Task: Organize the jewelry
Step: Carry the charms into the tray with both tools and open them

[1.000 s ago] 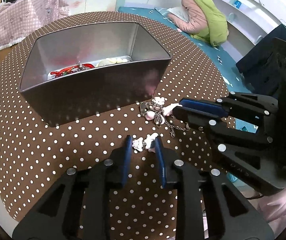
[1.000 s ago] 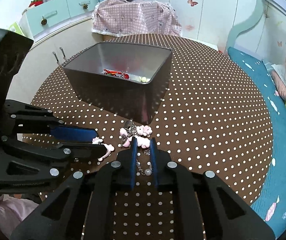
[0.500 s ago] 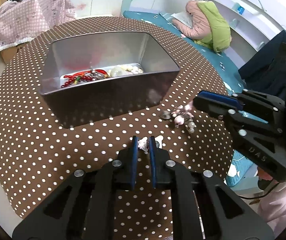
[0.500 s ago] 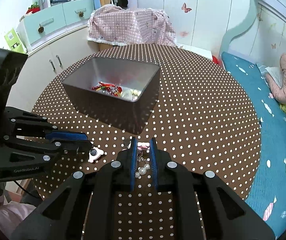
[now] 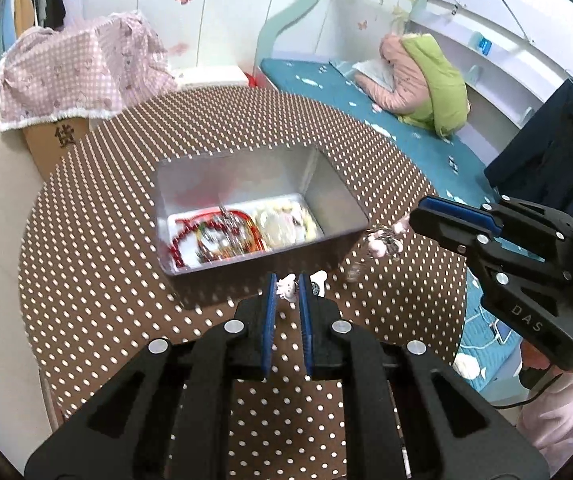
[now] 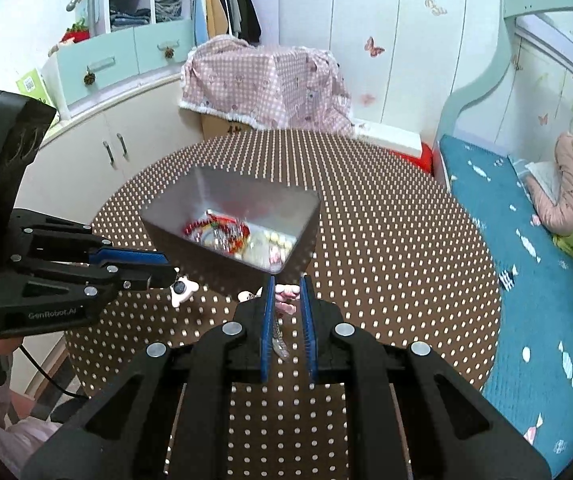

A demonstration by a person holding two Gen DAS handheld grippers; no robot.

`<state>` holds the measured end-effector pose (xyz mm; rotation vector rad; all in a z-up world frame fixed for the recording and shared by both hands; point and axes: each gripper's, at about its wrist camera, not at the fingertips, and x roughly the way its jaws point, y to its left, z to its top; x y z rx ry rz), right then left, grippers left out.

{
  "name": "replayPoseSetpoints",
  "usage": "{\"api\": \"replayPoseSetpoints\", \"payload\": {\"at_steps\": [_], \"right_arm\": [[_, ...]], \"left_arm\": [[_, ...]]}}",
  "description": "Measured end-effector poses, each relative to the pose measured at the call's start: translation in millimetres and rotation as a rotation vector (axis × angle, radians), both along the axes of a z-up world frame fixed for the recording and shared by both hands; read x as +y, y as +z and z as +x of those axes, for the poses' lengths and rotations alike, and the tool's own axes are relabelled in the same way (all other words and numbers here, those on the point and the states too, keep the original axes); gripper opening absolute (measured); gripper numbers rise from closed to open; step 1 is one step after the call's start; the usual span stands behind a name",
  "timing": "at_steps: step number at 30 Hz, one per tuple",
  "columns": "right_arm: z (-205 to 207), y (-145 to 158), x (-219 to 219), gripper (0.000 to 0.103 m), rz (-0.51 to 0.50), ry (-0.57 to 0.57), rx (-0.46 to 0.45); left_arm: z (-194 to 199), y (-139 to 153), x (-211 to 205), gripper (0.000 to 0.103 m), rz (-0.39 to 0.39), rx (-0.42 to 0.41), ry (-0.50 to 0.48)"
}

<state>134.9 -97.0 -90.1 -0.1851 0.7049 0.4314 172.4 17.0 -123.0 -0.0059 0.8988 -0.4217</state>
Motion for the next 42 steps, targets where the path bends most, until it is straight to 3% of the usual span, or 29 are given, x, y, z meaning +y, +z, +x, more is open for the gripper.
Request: {"api": "replayPoseSetpoints", "payload": {"at_steps": [10,18,38,40,41,42], "right_arm": [[-0.7,33.1,6.8,0.012,0.024,0.017,-0.098],[10.7,51.4,19.4,0.012,0.037,0.046,-0.158],[47.8,27.1,37.4,0.012,0.037,0.093,-0.056],[50.0,24.1,38.4,0.020,0.026,0.086,-0.048],[50.7,23.7,37.8,0.029,0.022,0.071,-0.049],[50.9,23.3,37.0,0.031,0.025,0.070,-0.049]], "left_arm": [[12.6,37.3,8.4,0.011,-0.018,-0.073,0.039],[24.7,47.9,10.3,0.011,-0.018,-0.095,0.051],[74.8,18.5,13.5,0.012,0.009,-0.014,0.095],[77.6,15.4,15.4,0.013,0.012,-0.003,0.104],[78.1,14.5,16.2,0.015,0.014,-0.001,0.107],[78.2,14.3,15.9,0.020,0.018,-0.003,0.110]]}}
